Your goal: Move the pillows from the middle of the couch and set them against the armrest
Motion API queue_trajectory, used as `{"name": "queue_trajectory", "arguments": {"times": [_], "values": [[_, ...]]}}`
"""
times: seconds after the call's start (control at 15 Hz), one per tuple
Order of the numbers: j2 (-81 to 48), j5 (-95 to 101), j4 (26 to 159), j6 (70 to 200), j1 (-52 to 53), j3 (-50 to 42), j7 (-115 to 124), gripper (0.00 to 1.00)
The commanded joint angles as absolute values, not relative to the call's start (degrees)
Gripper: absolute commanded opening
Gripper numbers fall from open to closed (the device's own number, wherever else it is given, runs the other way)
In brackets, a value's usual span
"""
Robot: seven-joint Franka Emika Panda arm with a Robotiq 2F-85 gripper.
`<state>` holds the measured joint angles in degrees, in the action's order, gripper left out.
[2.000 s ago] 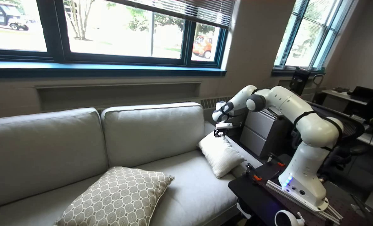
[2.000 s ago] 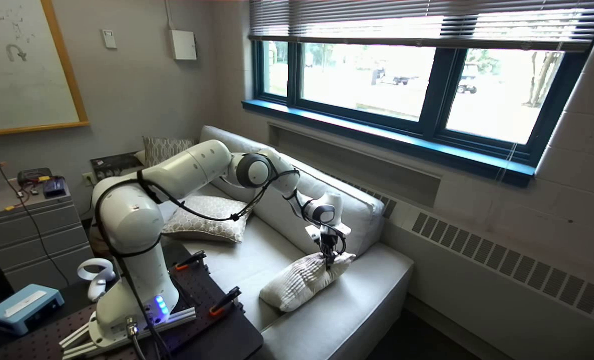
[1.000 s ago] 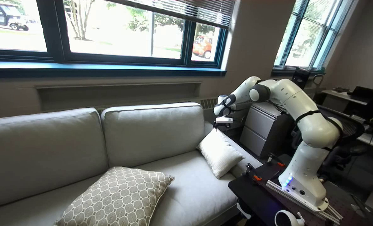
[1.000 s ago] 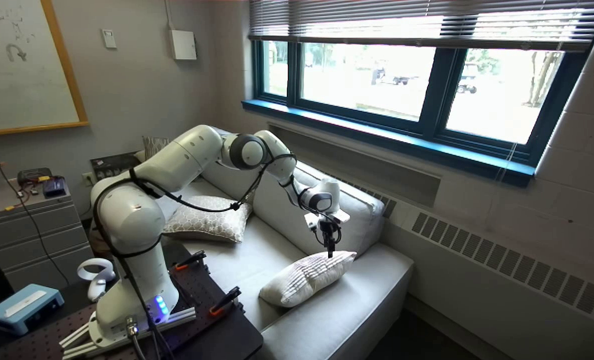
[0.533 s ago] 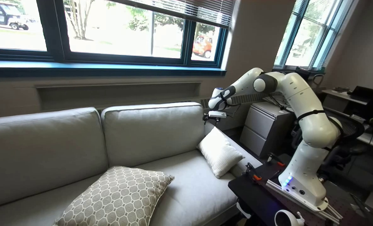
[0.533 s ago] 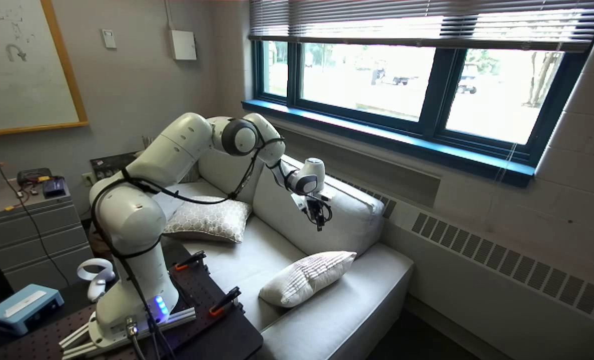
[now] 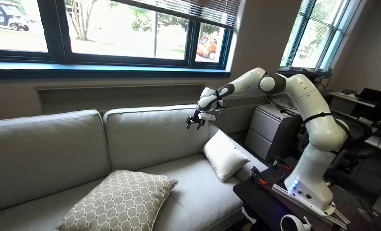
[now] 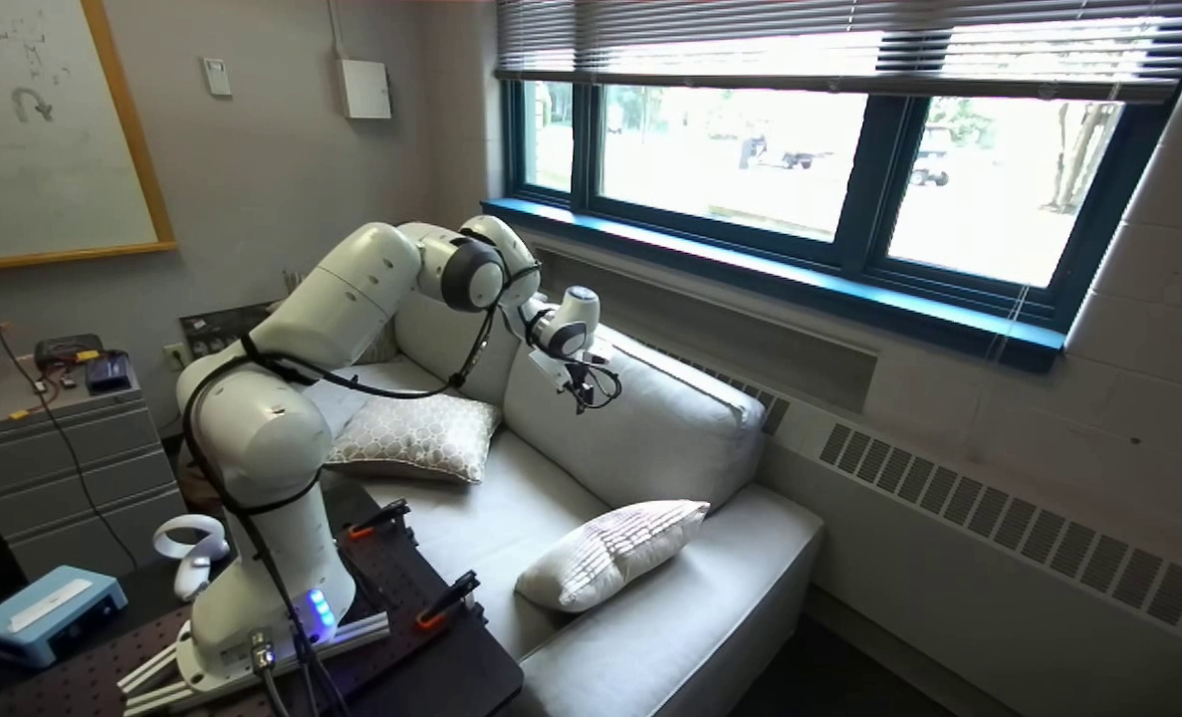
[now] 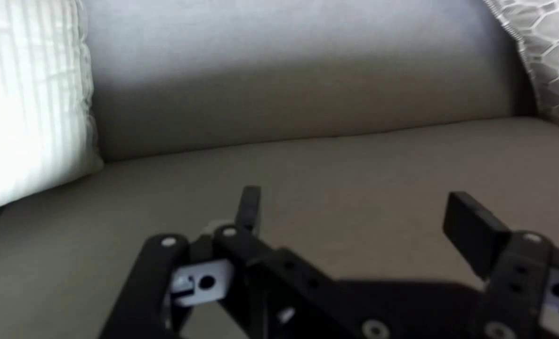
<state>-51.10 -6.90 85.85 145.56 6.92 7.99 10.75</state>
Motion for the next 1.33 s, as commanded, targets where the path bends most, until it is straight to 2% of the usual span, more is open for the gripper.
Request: {"name": "queue_trajectory", "arguments": {"times": [0.0, 0.53, 0.73, 0.87, 1.0, 1.27], "values": [[-59.8, -9.7, 73.4, 137.7, 5.7, 13.7, 2.0, 1.00], [-78.2, -11.2, 53.3, 115.5, 8.1, 16.8, -3.1, 1.00], [-85.3, -12.7, 46.4, 111.0, 8.7, 18.3, -2.3, 1.00], [-90.0, -13.7, 41.9, 110.6, 9.7, 19.0, -1.3, 1.00], [-85.4, -18.4, 52.7, 117.1, 9.4, 18.1, -2.9, 1.00], [-86.3, -23.5, 59.7, 129.5, 10.6, 17.6, -3.4, 1.00]]}}
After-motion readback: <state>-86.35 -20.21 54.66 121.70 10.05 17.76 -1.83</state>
